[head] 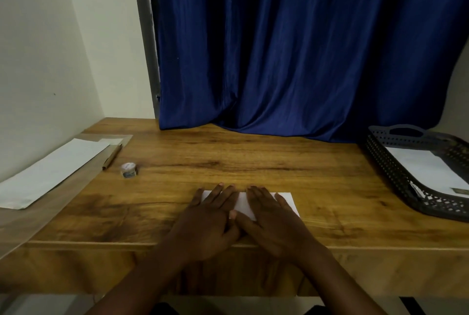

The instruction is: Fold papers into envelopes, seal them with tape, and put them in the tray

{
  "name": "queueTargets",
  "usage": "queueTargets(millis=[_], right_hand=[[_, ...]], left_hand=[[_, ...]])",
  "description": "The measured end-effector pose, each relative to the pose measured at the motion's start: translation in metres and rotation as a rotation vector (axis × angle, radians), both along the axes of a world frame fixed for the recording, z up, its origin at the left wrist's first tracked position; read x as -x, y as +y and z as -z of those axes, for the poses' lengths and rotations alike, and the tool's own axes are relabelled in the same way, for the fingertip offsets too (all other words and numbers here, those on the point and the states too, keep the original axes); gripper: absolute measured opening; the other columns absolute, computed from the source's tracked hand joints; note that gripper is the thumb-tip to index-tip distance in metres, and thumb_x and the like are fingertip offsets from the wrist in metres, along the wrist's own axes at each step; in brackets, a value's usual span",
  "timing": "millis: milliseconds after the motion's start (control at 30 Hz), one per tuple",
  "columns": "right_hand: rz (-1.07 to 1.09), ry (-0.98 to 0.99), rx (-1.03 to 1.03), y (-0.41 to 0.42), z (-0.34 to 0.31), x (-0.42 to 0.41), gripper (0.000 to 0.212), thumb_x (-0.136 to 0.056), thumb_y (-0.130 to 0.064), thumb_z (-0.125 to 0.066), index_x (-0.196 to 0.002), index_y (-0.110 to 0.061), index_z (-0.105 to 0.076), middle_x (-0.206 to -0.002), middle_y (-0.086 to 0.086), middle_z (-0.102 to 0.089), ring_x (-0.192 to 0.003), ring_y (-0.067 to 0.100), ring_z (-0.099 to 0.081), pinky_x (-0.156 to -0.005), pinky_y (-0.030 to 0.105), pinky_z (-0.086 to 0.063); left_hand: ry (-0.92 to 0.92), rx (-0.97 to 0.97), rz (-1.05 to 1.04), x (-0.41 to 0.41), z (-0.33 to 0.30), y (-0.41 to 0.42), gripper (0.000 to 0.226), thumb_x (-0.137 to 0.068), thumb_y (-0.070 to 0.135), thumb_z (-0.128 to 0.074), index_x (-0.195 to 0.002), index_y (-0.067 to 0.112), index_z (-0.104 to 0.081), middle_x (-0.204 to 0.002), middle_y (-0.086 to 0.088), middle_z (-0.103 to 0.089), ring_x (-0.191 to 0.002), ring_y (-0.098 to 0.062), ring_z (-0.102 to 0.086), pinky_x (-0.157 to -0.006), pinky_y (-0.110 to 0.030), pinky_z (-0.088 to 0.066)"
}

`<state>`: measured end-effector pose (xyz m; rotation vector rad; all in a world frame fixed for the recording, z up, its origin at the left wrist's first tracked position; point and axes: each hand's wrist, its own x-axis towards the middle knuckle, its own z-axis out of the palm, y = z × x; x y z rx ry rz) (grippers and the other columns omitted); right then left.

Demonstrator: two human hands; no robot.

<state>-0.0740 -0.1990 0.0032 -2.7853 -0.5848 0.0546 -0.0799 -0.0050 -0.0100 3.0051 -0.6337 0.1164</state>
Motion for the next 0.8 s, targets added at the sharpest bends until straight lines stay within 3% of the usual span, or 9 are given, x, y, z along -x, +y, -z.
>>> queueTargets(millis=[167,267,500,633,733,800], right_hand=[[0.135,0.006,0.069,-0.042,0.0,-0.005,0.09,-0.089,-0.078,-0.011,-0.16,-0.024,-0.002,-0.168,-0.005,0.001,-0.153,0.008,0.004,-0.123,0.036,0.002],[0.122,0.003,0.08,-0.046,-0.003,-0.005,0.083,-0.094,-0.072,-0.013,-0.16,-0.023,-0.002,-0.168,-0.005,0.001,-0.153,0.008,0.003,-0.123,0.035,0.0],[0.033,-0.021,0.037,-0.036,-0.032,-0.009,0.079,-0.095,-0.056,-0.053,-0.159,-0.032,-0.013,-0.165,-0.005,-0.022,-0.15,0.014,-0.02,-0.122,0.04,-0.018],[-0.045,-0.02,0.108,-0.024,-0.054,-0.022,0.082,-0.084,-0.052,-0.071,-0.153,-0.033,-0.032,-0.146,-0.005,-0.051,-0.129,0.016,-0.049,-0.101,0.036,-0.045],[-0.057,0.104,0.129,-0.019,-0.065,-0.037,0.064,-0.069,-0.053,-0.082,-0.125,-0.034,-0.057,-0.11,-0.015,-0.06,-0.098,0.01,-0.056,-0.074,0.031,-0.05],[-0.067,0.177,0.147,-0.016,-0.07,-0.045,0.054,-0.062,-0.054,-0.085,-0.106,-0.031,-0.065,-0.099,-0.016,-0.062,-0.089,0.007,-0.058,-0.069,0.033,-0.055]], left_hand=[[0.03,0.016,-0.141,0.0,0.001,-0.003,0.101,-0.083,0.084,-0.003,-0.162,0.022,0.003,-0.169,0.005,0.01,-0.154,-0.012,0.015,-0.125,-0.045,0.01],[0.02,0.053,-0.183,0.0,-0.001,-0.004,0.1,-0.081,0.081,0.006,-0.162,0.023,-0.001,-0.17,0.003,0.005,-0.155,-0.014,0.011,-0.125,-0.046,0.008],[-0.023,0.082,-0.143,0.003,-0.001,-0.002,0.096,-0.08,0.07,0.006,-0.162,0.023,-0.009,-0.17,0.001,-0.003,-0.156,-0.015,0.006,-0.126,-0.042,0.005],[-0.043,0.077,-0.105,0.003,0.001,0.0,0.09,-0.085,0.068,0.0,-0.162,0.023,-0.008,-0.17,0.001,-0.002,-0.155,-0.013,0.009,-0.126,-0.04,0.005],[-0.076,0.107,-0.098,0.004,0.002,0.0,0.088,-0.086,0.068,-0.003,-0.162,0.024,-0.009,-0.17,0.001,-0.001,-0.155,-0.016,0.013,-0.127,-0.044,0.002],[-0.105,0.133,-0.114,0.004,0.002,0.0,0.085,-0.087,0.068,-0.009,-0.161,0.026,-0.008,-0.17,0.0,0.001,-0.155,-0.019,0.014,-0.127,-0.047,0.0]])
